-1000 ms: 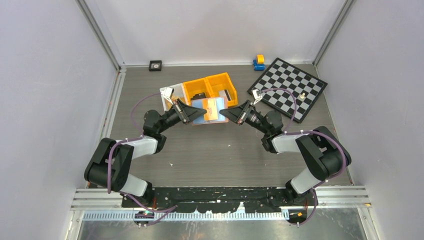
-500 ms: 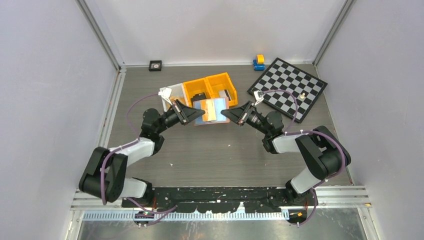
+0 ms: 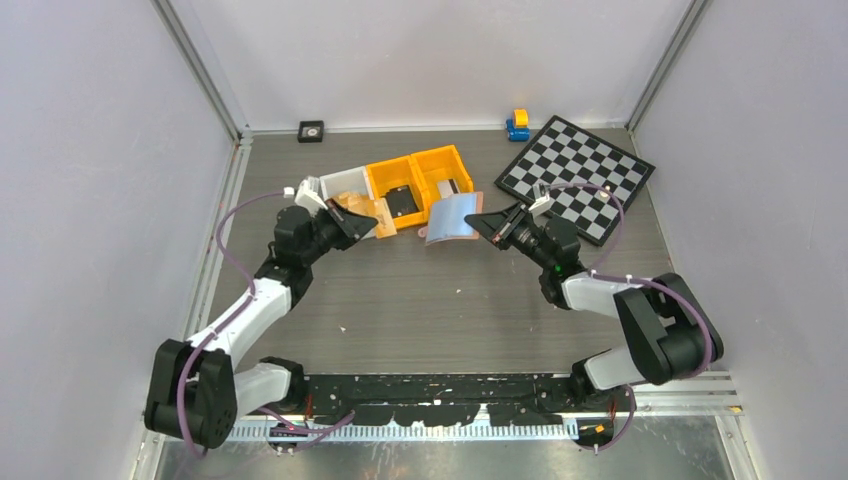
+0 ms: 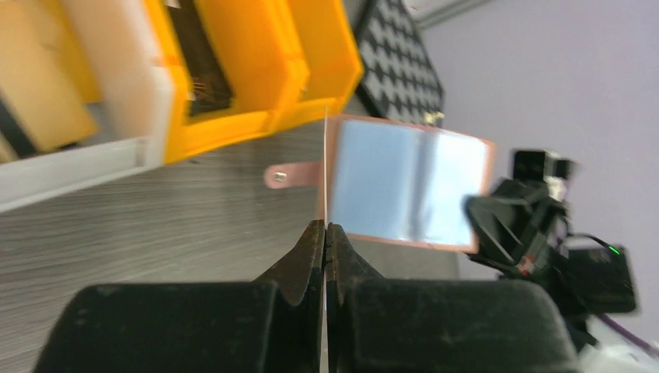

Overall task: Take the credit cards out of the card holder
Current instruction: Place the credit card in the storage box.

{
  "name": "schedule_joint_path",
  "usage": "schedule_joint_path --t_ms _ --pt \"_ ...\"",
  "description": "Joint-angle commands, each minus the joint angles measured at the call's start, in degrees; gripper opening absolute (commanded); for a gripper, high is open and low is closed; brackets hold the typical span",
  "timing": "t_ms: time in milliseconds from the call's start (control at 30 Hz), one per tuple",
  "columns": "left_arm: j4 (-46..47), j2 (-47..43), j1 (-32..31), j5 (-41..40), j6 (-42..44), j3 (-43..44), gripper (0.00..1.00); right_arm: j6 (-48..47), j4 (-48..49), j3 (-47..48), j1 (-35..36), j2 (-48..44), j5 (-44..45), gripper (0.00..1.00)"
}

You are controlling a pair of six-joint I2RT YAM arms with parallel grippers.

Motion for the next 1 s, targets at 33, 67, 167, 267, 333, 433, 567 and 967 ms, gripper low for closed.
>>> schedule_joint_path --t_ms 33,67,167,267,333,433,567,967 --pt "-7.63 3.5 3.8 -7.44 6.46 5.13 0.0 -6.92 -7.02 -0.09 0.03 -6.16 4.29 0.01" --pt "-8.72 4.27 4.33 -8.12 7.13 5.99 0.0 -7.18 -7.48 -0.13 -0.01 -6.58 4.51 0.01" --pt "-9.23 6.85 5.31 -10.06 8.11 7.72 0.0 -7.23 -7.33 -0.32 0.03 -6.61 4.67 0.01" --pt "-9.0 10.55 7.05 -10.0 8.2 9.77 0.0 -6.48 -5.84 -0.36 0.03 -5.6 3.94 0.0" --pt "-9.71 14.16 8.0 -9.79 8.5 12.4 0.0 -5.98 -4.64 -0.4 0.0 -5.05 3.56 0.0" --pt "-10.93 20.82 8.9 -9.88 9.2 16.49 0.0 -5.39 -3.24 -0.36 0.01 -4.5 2.81 0.0" --pt "-12.24 27.75 10.58 -9.95 8.96 20.1 0.0 -5.21 -3.02 -0.19 -0.04 -4.49 2.56 0.01" --pt "-10.06 32.18 12.47 -4.87 9.07 22.47 0.02 -3.48 -0.18 -0.14 0.02 -2.57 1.26 0.01"
